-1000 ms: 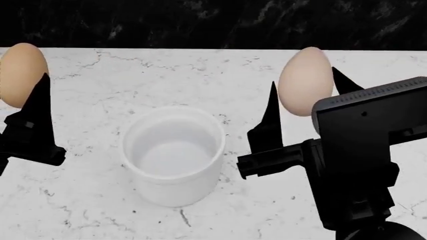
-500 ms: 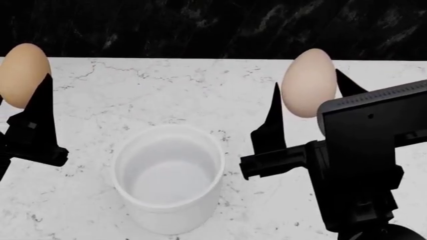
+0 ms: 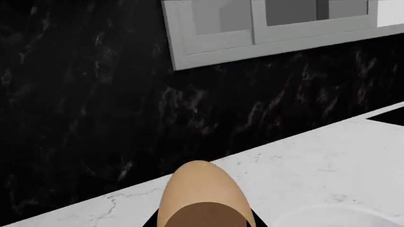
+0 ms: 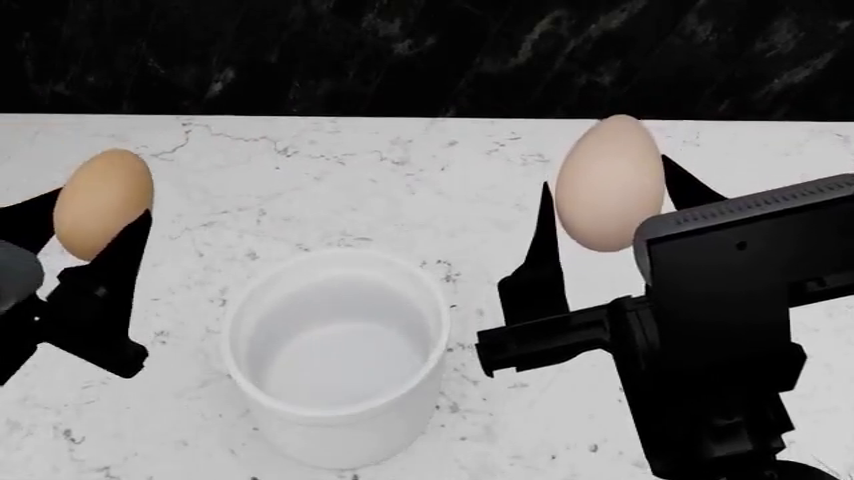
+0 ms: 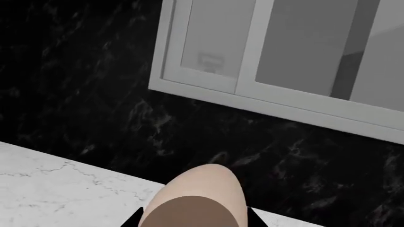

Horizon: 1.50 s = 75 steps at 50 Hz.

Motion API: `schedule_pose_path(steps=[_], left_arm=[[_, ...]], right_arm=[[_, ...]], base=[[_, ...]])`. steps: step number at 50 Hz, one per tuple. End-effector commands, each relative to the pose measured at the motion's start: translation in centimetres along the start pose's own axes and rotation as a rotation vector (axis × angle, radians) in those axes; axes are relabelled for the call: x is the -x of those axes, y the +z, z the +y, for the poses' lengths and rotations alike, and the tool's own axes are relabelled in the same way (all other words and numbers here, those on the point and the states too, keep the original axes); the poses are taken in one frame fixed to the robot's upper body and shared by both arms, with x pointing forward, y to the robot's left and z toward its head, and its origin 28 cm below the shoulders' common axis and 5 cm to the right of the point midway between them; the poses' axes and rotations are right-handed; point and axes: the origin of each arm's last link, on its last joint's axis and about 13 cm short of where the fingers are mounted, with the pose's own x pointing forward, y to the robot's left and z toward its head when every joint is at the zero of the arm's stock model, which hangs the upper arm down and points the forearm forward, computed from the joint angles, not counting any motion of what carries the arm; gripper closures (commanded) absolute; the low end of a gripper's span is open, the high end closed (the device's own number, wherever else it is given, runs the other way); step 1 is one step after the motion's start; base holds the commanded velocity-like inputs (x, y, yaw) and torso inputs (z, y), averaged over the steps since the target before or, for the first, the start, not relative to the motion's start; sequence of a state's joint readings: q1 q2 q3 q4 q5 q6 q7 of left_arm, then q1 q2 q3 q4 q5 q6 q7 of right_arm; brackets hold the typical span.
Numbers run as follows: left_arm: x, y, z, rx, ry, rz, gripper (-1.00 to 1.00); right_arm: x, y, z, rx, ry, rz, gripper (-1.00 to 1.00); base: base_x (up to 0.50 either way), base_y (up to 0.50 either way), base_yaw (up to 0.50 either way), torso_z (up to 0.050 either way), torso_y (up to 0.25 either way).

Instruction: Place the eggs and milk next to the bowl.

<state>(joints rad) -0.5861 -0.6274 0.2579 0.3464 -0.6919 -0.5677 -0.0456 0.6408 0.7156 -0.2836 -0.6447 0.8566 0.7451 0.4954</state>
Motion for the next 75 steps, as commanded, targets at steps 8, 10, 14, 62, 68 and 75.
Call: schedule_pose_path(steps=[8, 10, 14, 62, 68, 75], left_arm=[[0.6, 0.3, 2.4, 0.004, -0.143, 0.124, 1.00], [0.7, 0.1, 2.7, -0.003, -0.156, 0.137, 1.00], [1.1, -0.2, 3.1, -0.017, -0.186, 0.149, 1.00], [1.5, -2.3, 2.5, -0.132, -0.324, 0.265, 1.00], [1.5, -2.7, 2.3, -0.131, -0.330, 0.278, 1.00], [1.4, -2.9, 2.0, -0.136, -0.340, 0.287, 1.00]], right_arm=[[0.1, 0.0, -0.3, 0.000, 0.004, -0.015, 1.00], [0.1, -0.1, -0.3, -0.001, 0.003, -0.014, 1.00], [0.0, -0.2, -0.3, -0.002, 0.005, -0.012, 1.00], [0.0, -0.3, -0.2, -0.012, 0.002, -0.012, 1.00], [0.0, -0.4, -0.3, -0.013, -0.001, -0.010, 1.00], [0.1, -0.5, -0.3, -0.017, -0.004, -0.011, 1.00]], base=[[0.00, 0.00, 0.00, 0.000, 0.001], [0.00, 0.00, 0.00, 0.000, 0.000], [0.00, 0.00, 0.00, 0.000, 0.000], [0.00, 0.00, 0.00, 0.000, 0.000], [0.00, 0.00, 0.00, 0.000, 0.000], [0.00, 0.00, 0.00, 0.000, 0.000]])
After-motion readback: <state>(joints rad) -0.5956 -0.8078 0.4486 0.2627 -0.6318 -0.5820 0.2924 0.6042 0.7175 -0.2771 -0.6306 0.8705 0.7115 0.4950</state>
